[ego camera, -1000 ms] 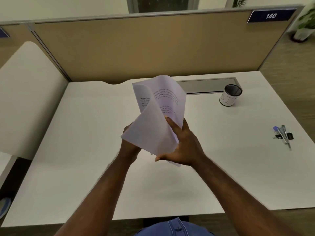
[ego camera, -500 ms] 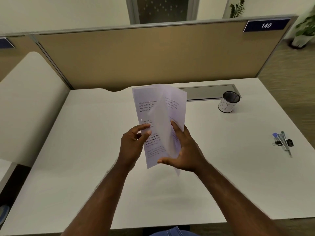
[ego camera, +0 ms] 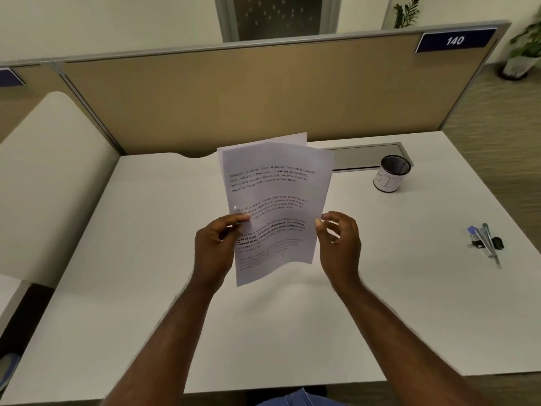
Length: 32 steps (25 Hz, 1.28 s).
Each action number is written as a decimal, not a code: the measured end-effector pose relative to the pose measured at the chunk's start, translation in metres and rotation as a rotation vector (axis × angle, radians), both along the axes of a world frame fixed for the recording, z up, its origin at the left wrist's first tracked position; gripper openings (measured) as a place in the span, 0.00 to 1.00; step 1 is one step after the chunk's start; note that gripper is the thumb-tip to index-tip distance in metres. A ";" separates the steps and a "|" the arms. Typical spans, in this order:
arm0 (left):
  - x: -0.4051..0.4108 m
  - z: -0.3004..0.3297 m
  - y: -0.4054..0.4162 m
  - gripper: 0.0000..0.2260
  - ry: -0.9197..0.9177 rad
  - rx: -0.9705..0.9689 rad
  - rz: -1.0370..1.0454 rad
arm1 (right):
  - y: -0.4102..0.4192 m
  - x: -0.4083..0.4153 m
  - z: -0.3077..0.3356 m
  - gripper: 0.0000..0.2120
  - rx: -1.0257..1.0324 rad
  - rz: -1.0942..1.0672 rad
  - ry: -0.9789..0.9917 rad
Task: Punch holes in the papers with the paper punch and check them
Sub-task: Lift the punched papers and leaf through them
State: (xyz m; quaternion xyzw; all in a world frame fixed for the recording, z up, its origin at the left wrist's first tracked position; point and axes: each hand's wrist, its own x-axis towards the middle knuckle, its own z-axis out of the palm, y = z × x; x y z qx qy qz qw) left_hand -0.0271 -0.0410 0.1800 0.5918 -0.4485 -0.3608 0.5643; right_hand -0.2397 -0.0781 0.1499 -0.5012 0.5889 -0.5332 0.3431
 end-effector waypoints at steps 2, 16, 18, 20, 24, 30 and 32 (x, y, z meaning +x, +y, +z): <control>0.006 0.004 0.002 0.20 -0.076 -0.022 -0.048 | -0.005 -0.007 0.000 0.17 0.092 0.108 -0.078; 0.085 0.020 0.047 0.19 -0.204 -0.045 0.024 | -0.025 0.049 -0.027 0.08 0.337 0.787 -0.185; 0.107 0.011 0.055 0.18 -0.104 -0.004 0.088 | -0.017 0.075 -0.033 0.07 0.383 0.747 -0.143; 0.135 -0.002 0.060 0.21 0.015 0.071 0.094 | -0.008 0.104 -0.039 0.06 0.452 0.721 -0.135; 0.208 -0.050 0.077 0.26 0.054 0.390 0.182 | 0.007 0.177 -0.061 0.06 0.640 0.650 -0.114; 0.327 -0.120 0.100 0.02 -0.060 0.661 0.215 | 0.031 0.302 -0.109 0.07 0.848 0.575 -0.036; 0.361 -0.135 0.100 0.03 -0.117 0.717 0.233 | 0.037 0.341 -0.120 0.08 0.888 0.559 -0.033</control>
